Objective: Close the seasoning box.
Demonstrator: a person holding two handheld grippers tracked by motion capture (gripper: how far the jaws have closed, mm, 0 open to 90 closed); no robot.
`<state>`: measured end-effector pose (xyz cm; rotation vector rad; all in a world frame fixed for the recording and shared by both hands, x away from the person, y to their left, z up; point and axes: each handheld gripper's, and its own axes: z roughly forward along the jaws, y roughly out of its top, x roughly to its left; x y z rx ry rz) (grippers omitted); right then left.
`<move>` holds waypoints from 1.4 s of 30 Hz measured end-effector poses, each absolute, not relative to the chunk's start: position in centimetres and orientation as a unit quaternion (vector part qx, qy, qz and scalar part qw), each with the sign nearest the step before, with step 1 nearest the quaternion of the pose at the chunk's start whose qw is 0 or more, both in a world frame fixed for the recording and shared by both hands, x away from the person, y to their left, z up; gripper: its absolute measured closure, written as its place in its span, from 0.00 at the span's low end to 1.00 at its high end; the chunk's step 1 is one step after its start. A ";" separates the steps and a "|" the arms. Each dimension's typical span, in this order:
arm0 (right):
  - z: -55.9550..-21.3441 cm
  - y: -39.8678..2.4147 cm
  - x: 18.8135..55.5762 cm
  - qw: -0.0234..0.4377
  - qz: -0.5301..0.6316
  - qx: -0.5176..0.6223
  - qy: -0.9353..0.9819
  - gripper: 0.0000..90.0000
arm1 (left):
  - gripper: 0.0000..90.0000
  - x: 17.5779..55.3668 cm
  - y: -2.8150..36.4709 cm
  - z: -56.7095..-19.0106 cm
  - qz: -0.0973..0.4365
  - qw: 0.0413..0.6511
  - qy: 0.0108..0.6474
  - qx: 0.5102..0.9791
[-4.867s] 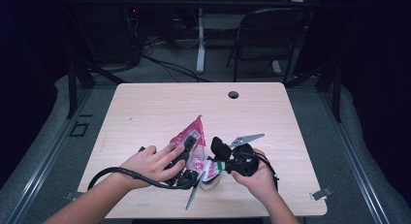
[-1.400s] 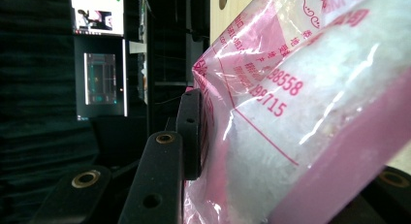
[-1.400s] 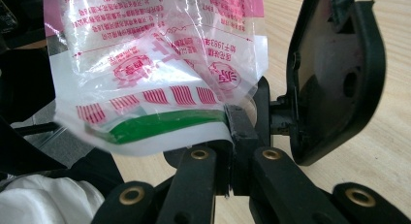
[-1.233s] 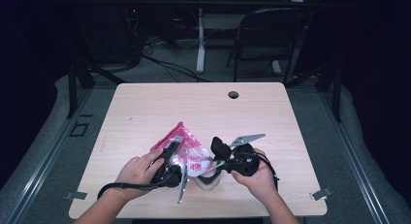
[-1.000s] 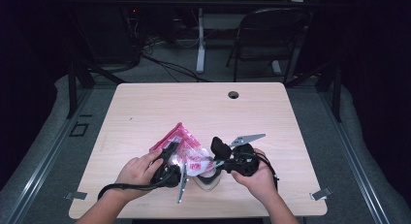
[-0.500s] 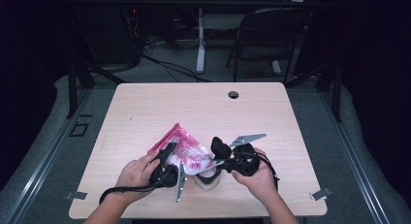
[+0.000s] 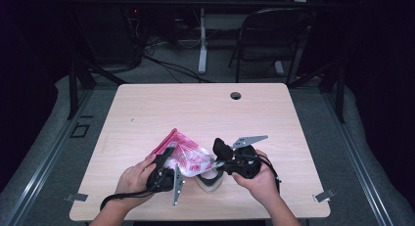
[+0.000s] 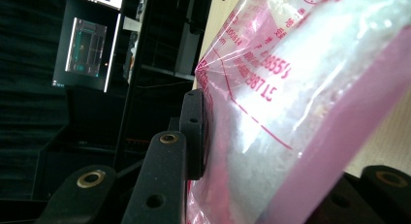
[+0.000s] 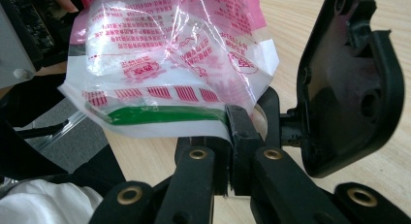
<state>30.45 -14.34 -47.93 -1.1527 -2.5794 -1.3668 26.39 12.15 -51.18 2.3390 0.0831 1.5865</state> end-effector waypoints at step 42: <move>-47.2 -13.5 30.2 -0.012 -0.458 -0.357 -0.814 0.98 | 0.85 27.0 13.6 -53.8 0.457 0.227 0.113 0.853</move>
